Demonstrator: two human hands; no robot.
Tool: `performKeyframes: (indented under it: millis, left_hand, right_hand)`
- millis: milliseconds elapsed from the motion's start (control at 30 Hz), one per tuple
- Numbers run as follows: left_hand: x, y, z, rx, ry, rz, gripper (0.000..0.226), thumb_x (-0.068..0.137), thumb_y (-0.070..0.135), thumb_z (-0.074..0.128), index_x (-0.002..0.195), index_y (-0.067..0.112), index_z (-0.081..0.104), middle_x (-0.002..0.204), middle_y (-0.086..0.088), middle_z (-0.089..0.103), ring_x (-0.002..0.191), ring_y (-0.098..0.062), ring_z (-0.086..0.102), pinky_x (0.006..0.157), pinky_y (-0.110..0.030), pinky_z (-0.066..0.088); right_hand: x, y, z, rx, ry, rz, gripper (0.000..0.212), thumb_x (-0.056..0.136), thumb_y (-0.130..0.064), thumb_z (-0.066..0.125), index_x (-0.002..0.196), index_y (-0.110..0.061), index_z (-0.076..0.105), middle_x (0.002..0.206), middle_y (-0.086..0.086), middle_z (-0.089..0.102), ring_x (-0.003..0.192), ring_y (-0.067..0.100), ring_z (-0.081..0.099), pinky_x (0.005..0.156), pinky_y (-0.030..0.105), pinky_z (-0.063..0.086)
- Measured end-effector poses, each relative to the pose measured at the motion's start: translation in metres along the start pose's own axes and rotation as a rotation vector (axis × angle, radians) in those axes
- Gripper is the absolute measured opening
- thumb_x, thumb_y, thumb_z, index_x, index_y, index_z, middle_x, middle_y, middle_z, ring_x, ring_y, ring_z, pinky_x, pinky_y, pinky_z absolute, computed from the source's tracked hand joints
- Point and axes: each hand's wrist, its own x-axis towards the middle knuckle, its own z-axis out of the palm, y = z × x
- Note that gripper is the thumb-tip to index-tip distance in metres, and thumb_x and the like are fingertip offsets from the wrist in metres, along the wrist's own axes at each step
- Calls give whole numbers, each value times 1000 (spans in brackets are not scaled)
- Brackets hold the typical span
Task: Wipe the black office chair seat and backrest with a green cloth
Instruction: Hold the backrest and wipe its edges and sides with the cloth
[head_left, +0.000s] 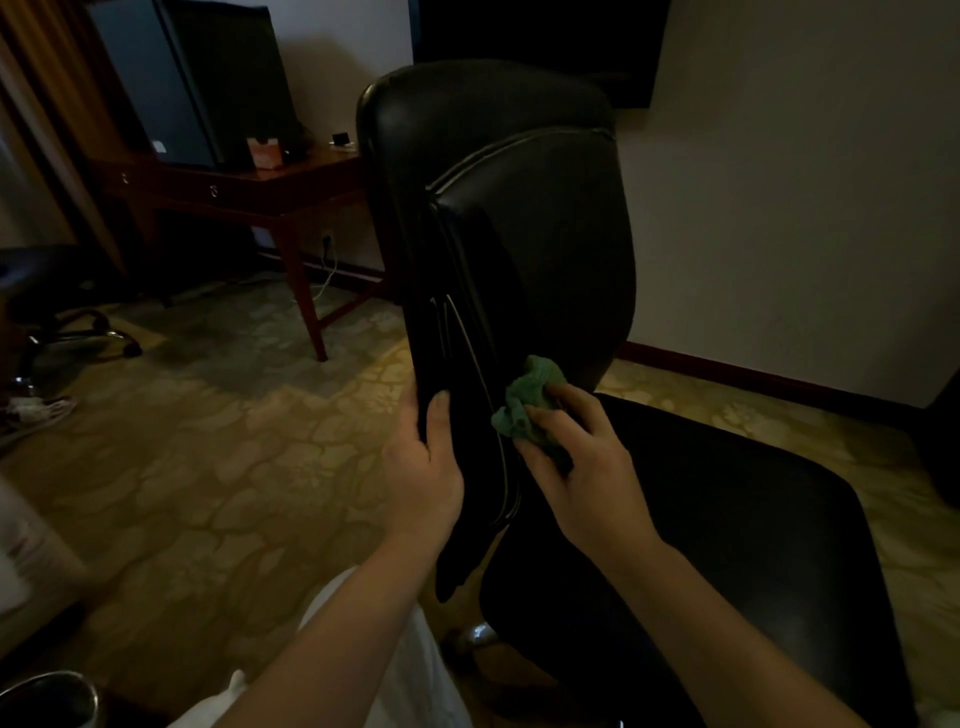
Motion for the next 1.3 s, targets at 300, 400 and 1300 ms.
performKeyframes:
  millis: [300,400,1300]
  left_hand:
    - [0,2,-1,23,-11,-11,58,96,59,35,146,31,44,130,13,61,119,-5,58,101,-40,51]
    - [-1,3,-1,24,-7,-3,55,97,57,35,144,29,46,129,13,61,118,-4,58,100,-39,51]
    - [-4,11,-2,-39,-17,-39,38,101,46,39,136,35,50,119,14,65,111,-2,61,91,-25,52]
  right_hand:
    - [15,-4,-9,35,94,-31,28,89,-17,68,117,-11,69,128,-9,52,117,-2,49,97,6,40]
    - [22,-10,-7,47,140,-48,33,92,-18,66,124,-13,66,131,-2,54,120,3,51,100,14,44]
    - [19,-27,-1,199,145,127,31,91,-19,68,122,-20,67,135,-9,49,124,-2,46,101,7,38]
